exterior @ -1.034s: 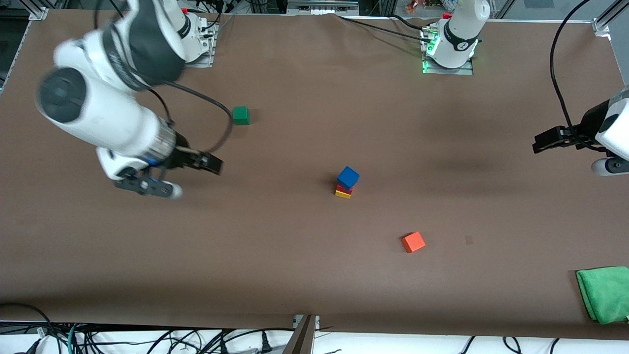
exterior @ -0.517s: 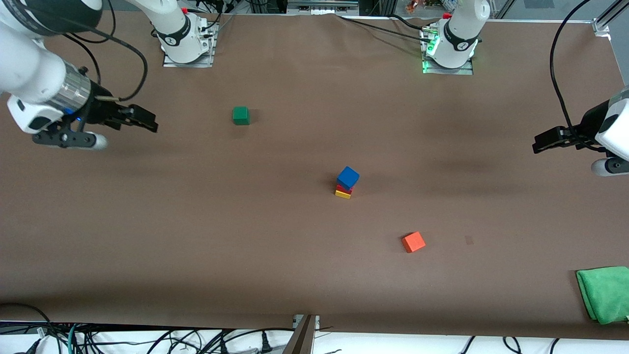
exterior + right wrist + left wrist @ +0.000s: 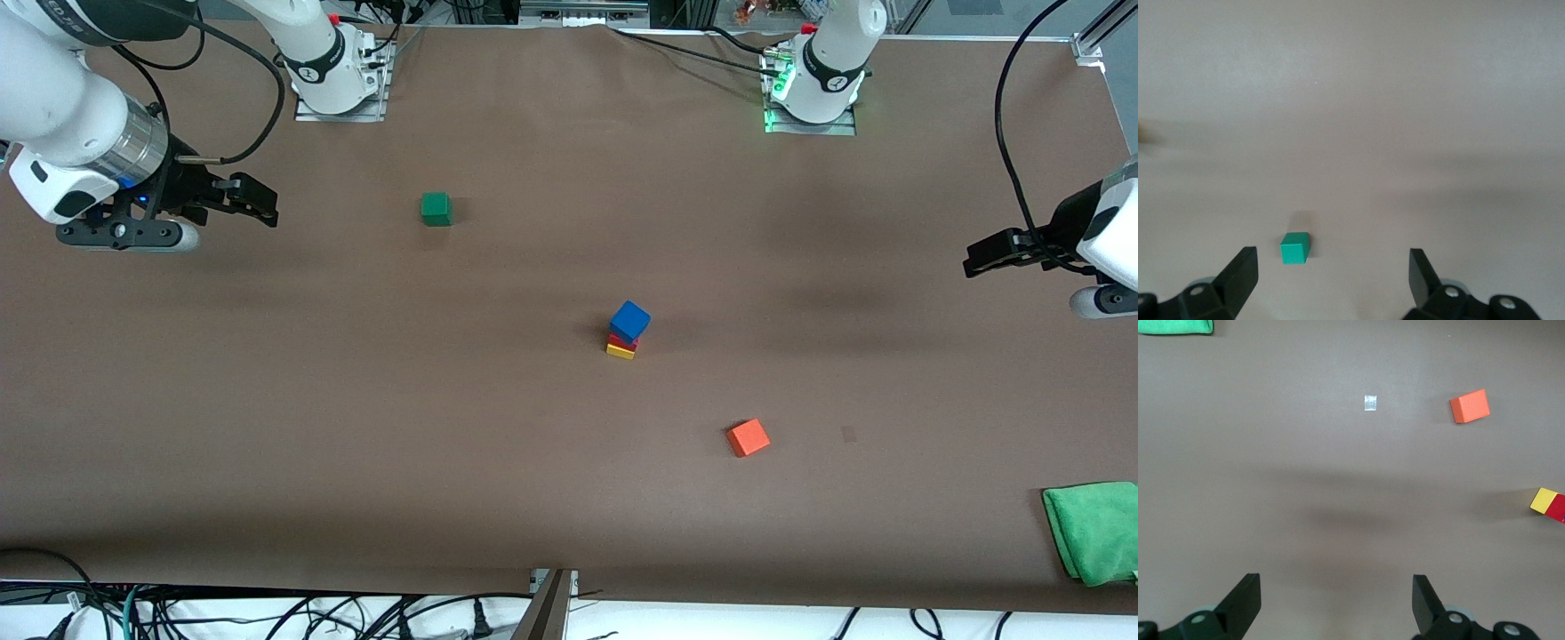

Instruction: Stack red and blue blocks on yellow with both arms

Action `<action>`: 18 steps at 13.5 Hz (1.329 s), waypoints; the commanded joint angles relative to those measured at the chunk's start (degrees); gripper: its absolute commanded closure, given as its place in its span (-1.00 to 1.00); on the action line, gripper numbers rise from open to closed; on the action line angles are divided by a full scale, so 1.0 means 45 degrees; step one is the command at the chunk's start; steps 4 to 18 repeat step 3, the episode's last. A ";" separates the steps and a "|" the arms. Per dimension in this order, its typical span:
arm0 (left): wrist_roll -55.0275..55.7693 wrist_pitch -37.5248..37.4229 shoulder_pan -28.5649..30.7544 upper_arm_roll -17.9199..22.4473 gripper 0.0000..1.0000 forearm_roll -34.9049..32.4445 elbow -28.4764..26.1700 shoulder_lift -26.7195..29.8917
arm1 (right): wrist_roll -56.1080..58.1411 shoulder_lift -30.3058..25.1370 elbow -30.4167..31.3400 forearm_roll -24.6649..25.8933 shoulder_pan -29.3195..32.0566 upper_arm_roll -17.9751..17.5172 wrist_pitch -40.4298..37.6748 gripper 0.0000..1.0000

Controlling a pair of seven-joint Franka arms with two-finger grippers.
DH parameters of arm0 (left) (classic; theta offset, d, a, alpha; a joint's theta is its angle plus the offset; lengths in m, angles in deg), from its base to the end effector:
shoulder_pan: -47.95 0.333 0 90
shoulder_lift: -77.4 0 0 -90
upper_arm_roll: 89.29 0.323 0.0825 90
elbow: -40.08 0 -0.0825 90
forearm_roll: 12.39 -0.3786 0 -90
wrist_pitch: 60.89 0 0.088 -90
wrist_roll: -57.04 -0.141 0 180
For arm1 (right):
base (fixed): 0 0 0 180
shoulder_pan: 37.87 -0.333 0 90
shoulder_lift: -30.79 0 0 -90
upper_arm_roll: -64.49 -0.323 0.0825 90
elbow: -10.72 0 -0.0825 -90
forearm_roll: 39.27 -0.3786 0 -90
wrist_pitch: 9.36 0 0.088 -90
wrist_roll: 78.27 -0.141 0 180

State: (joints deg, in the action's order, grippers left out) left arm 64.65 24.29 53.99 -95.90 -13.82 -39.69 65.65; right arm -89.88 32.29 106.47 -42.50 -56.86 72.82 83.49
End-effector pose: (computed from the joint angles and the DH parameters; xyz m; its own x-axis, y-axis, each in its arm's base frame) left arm 0.5989 0.0044 0.5557 0.9863 0.1245 -0.1079 0.1235 -0.9922 -0.0159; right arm 0.5427 0.1108 0.5408 0.9961 -0.0200 -0.0854 -0.0231 -0.9991 -0.0356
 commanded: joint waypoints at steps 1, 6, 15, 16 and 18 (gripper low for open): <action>-0.0148 -0.0021 -0.0015 0.0064 -1.00 0.0143 0.0050 0.0033 | 0.0276 -0.0001 -0.0221 0.0210 0.0118 -0.0133 -0.0027 -0.99; -0.0148 -0.0021 -0.0015 0.0064 -1.00 0.0143 0.0050 0.0033 | 0.0295 0.0000 -0.0221 0.0191 0.0118 -0.0114 -0.0047 -0.99; -0.0148 -0.0021 -0.0015 0.0064 -1.00 0.0143 0.0050 0.0033 | 0.0295 0.0000 -0.0221 0.0191 0.0118 -0.0114 -0.0047 -0.99; -0.0148 -0.0021 -0.0015 0.0064 -1.00 0.0143 0.0050 0.0033 | 0.0295 0.0000 -0.0221 0.0191 0.0118 -0.0114 -0.0047 -0.99; -0.0148 -0.0021 -0.0015 0.0064 -1.00 0.0143 0.0050 0.0033 | 0.0295 0.0000 -0.0221 0.0191 0.0118 -0.0114 -0.0047 -0.99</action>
